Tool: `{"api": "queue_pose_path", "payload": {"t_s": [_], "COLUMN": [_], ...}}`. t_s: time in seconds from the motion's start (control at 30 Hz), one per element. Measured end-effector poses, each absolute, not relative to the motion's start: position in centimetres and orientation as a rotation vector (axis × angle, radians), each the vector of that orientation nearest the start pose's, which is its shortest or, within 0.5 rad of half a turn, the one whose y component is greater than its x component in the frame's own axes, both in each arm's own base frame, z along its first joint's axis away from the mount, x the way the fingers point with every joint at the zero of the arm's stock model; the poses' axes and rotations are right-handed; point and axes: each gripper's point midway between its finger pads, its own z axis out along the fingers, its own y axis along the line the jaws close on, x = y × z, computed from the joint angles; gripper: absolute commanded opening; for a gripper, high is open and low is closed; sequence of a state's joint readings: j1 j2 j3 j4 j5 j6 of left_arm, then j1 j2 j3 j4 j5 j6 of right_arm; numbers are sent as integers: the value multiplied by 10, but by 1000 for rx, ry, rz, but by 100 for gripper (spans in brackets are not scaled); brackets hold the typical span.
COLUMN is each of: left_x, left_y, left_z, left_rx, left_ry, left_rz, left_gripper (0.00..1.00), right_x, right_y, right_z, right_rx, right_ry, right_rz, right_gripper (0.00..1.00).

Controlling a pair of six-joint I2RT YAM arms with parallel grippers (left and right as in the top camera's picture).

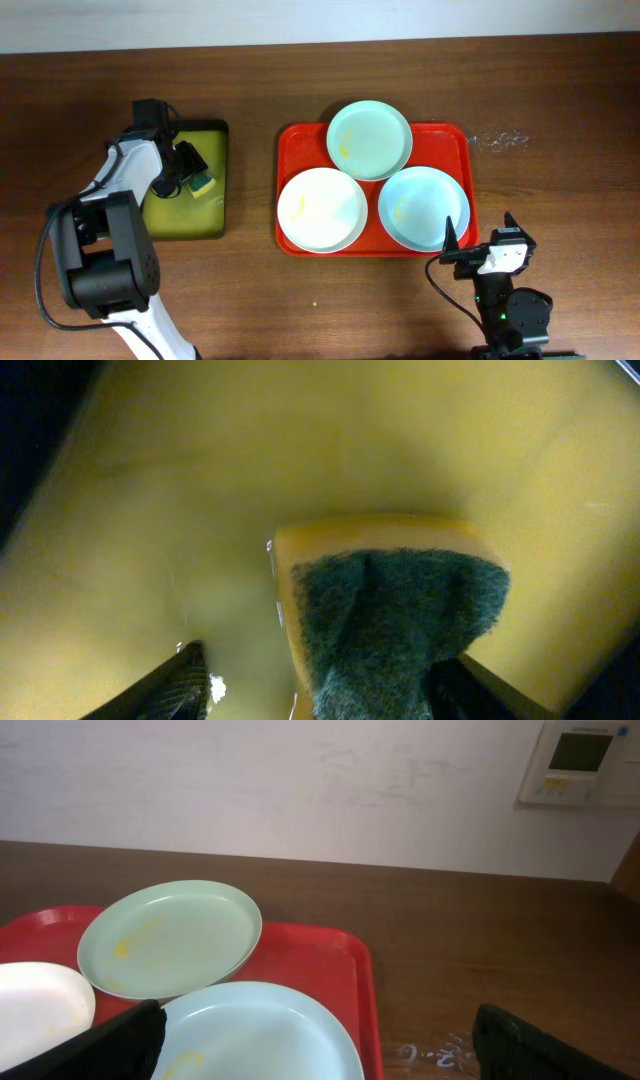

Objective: Clean dirty plates on tray and stack at the side
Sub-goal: 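Reach the left gripper into the water tray and grasp the sponge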

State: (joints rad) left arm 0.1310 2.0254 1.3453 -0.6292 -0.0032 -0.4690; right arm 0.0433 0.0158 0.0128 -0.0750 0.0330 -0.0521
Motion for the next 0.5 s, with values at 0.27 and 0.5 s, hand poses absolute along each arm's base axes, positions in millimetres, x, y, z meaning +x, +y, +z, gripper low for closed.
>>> {"api": "queue_pose_path", "payload": {"t_s": [0.27, 0.5], "left_x": [426, 431], "left_y": [57, 58], "left_z": [12, 93], "left_rx": [-806, -761], "left_ry": [2778, 2636], "left_rz": [-48, -76], "left_gripper": [0, 0], "right_x": [246, 246], "right_y": [5, 5], "right_z": [158, 158], "right_rx": [-54, -54], "right_ry": [1648, 1648], "right_rz": [-34, -34], "right_gripper": [98, 99]}}
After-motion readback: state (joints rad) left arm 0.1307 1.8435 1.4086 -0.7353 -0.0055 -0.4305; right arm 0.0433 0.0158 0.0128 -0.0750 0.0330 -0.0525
